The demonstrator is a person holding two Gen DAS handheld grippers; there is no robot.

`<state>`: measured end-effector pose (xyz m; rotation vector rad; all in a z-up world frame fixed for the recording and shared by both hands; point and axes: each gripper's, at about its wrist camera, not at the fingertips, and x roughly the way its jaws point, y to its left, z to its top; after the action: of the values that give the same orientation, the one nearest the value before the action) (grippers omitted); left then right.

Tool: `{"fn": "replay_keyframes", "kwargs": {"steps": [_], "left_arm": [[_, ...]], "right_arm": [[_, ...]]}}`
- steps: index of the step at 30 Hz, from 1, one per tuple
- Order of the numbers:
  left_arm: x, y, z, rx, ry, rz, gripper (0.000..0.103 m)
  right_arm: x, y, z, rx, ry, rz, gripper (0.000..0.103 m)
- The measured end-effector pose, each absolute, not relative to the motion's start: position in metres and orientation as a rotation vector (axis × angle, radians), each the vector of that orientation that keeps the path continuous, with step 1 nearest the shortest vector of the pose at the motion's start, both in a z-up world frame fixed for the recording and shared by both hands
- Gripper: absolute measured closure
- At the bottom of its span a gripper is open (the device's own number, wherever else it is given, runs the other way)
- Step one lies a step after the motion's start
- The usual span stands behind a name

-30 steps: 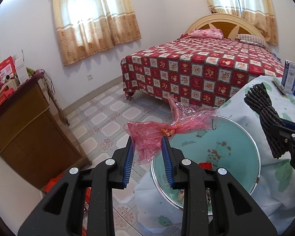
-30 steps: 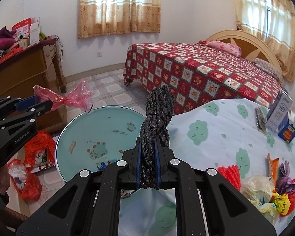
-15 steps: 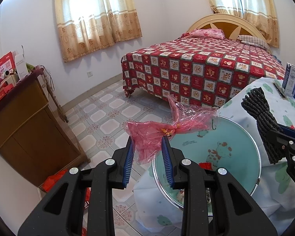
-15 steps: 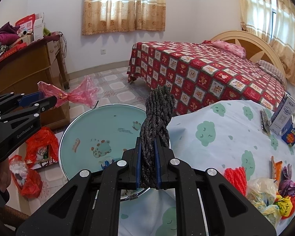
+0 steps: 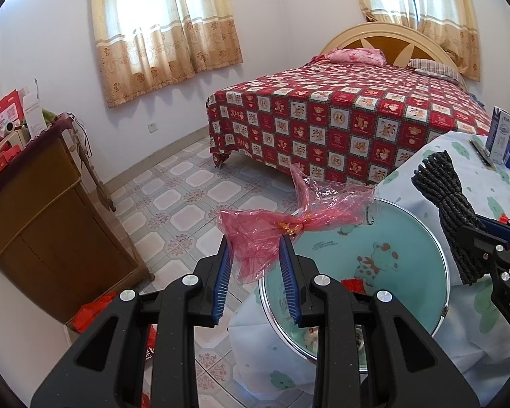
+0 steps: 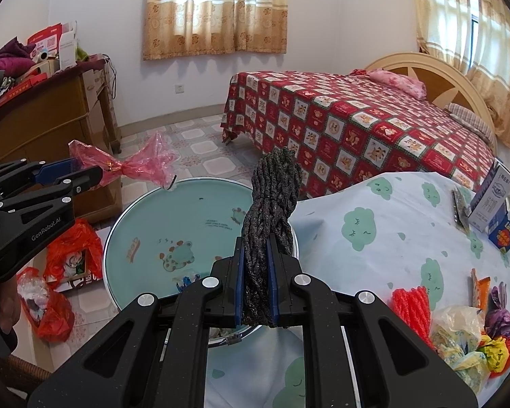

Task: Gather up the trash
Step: 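Hold the pink bag over the teal bin with the left gripper while the right brings the knitted strip over, then open the left gripper over the bin while the right gripper drops the knitted strip in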

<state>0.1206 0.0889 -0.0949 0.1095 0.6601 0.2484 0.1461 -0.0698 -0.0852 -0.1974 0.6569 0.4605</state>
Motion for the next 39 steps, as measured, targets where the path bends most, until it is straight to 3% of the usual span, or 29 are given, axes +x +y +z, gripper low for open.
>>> {"fn": "replay_keyframes", "kwargs": {"steps": [39], "left_arm": [[0.121,0.081,-0.096,0.108,0.660,0.240,0.074]], "right_arm": [[0.142,-0.058,-0.088,-0.205,0.658,0.473,0.090]]}}
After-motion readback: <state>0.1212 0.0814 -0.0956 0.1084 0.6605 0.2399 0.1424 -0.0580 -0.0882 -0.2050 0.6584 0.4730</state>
